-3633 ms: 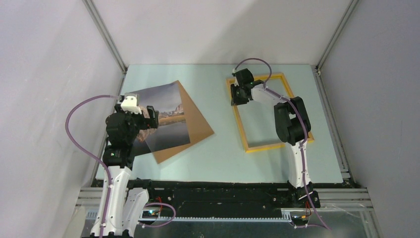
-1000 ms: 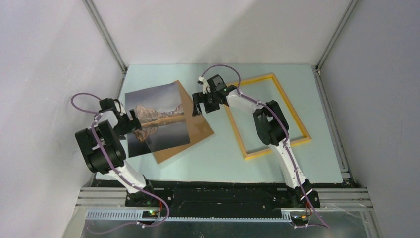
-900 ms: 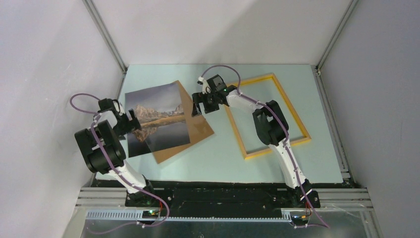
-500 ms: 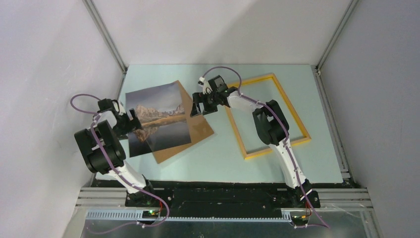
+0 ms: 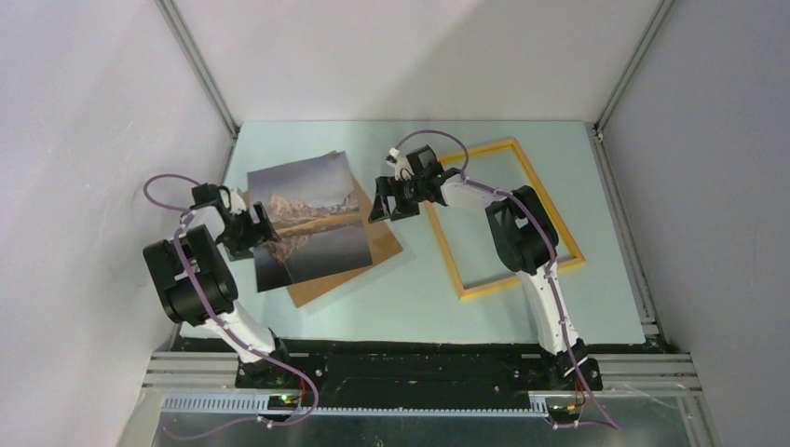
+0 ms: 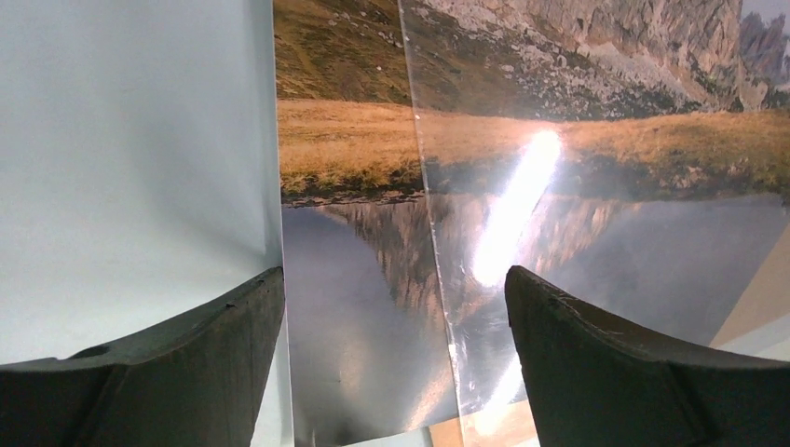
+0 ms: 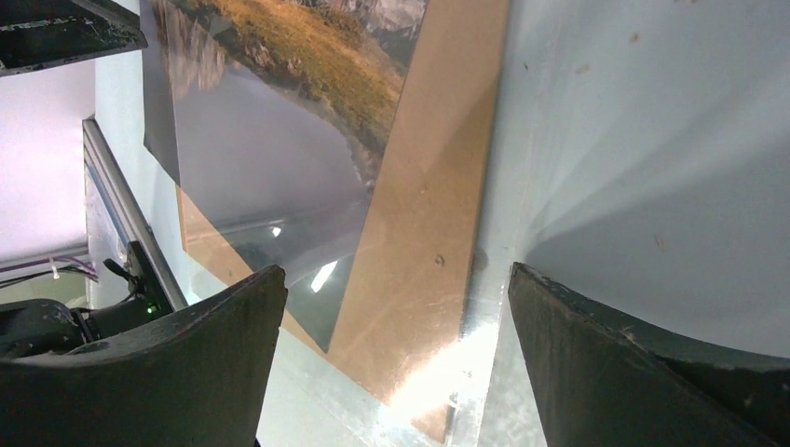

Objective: Put the photo into the frame
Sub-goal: Move the photo frame item to the center of the board, then pick up the photo frame item at the center of the board.

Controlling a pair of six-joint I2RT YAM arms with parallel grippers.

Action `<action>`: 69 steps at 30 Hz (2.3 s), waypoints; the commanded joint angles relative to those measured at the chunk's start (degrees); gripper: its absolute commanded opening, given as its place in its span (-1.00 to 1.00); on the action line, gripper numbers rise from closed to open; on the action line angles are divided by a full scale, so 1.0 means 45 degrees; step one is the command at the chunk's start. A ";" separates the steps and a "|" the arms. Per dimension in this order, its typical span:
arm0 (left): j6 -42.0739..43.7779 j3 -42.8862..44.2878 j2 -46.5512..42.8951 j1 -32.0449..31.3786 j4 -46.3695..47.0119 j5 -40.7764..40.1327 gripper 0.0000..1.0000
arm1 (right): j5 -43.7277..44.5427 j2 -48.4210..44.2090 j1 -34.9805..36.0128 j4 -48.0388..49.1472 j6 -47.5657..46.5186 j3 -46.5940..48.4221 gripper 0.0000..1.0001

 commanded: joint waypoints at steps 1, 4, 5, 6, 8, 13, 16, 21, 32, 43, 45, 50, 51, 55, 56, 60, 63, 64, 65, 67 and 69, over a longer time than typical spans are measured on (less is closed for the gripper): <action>0.0276 0.0442 0.0223 -0.0816 -0.0320 0.0531 0.84 | 0.0176 -0.0626 -0.0221 -0.0277 -0.0066 -0.0945 0.87; 0.0328 0.0576 0.0270 -0.1358 -0.0345 0.0334 0.84 | 0.0161 -0.0824 -0.0338 -0.0138 -0.0183 -0.1347 0.86; 0.0342 0.0647 0.0274 -0.1468 -0.0348 0.0291 0.84 | 0.0147 -0.0925 -0.0382 -0.0122 -0.0201 -0.1537 0.86; 0.0354 0.0678 0.0296 -0.1668 -0.0346 0.0186 0.84 | 0.0142 -0.0964 -0.0435 -0.0087 -0.0268 -0.1633 0.85; 0.0367 0.0799 0.0338 -0.1932 -0.0341 0.0072 0.84 | 0.0154 -0.1096 -0.0530 0.0015 -0.0296 -0.1908 0.84; 0.0292 0.0983 0.0203 -0.2124 -0.0340 -0.0234 0.86 | 0.0176 -0.1204 -0.0789 0.0138 -0.0438 -0.2305 0.83; 0.0278 0.0962 -0.0133 -0.2123 -0.0333 -0.0672 0.95 | 0.0224 -0.1156 -0.0938 0.0110 -0.0547 -0.2300 0.82; 0.0100 0.1028 -0.1002 -0.2143 -0.0343 -0.1061 0.99 | 0.0231 -0.1115 -0.1051 0.0142 -0.0606 -0.2339 0.81; -0.0496 0.0593 -0.1702 -0.3230 -0.0342 -0.0267 0.99 | 0.0122 -0.0998 -0.1052 0.0250 -0.0522 -0.2138 0.81; -0.0907 0.0487 -0.0147 -0.3361 -0.0311 0.0712 0.99 | -0.0011 -0.0699 -0.0946 0.0214 -0.0378 -0.1874 0.81; -0.0919 0.0467 -0.0067 -0.3398 -0.0302 0.0700 0.99 | -0.0014 -0.0680 -0.0946 0.0245 -0.0370 -0.1882 0.81; -0.0940 0.0377 -0.0055 -0.3400 -0.0302 0.0607 0.99 | -0.0056 -0.0648 -0.0962 0.0254 -0.0310 -0.1831 0.81; -0.0942 0.0339 -0.0055 -0.3406 -0.0305 0.0538 0.99 | -0.0058 -0.0641 -0.0956 0.0256 -0.0295 -0.1829 0.81; -0.0957 0.0211 0.0027 -0.3396 -0.0312 0.0542 0.99 | -0.0129 -0.0563 -0.0973 0.0276 -0.0189 -0.1710 0.81; -0.0946 0.0165 0.0044 -0.3405 -0.0312 0.0508 0.99 | -0.0160 -0.0539 -0.0973 0.0289 -0.0165 -0.1671 0.81; -0.0925 0.0090 0.0010 -0.3395 -0.0300 0.0445 0.99 | -0.0298 -0.0361 -0.0957 0.0378 0.0001 -0.1523 0.81; -0.0926 0.0056 0.0069 -0.3406 -0.0304 0.0483 0.99 | -0.0416 -0.0284 -0.0921 0.0416 0.0090 -0.1370 0.81; -0.0934 0.0068 0.0181 -0.3398 -0.0310 0.0556 0.99 | -0.0452 -0.0213 -0.0916 0.0409 0.0176 -0.1326 0.81; -0.0941 0.0076 0.0249 -0.3396 -0.0311 0.0608 0.99 | -0.0524 -0.0179 -0.0906 0.0405 0.0203 -0.1243 0.81; -0.0969 0.0144 0.0452 -0.3398 -0.0310 0.0917 0.99 | -0.0701 -0.0066 -0.0897 0.0399 0.0322 -0.1159 0.80; -0.0980 0.0229 0.0713 -0.3395 -0.0307 0.1206 0.99 | -0.0884 -0.0005 -0.0896 0.0466 0.0491 -0.1131 0.80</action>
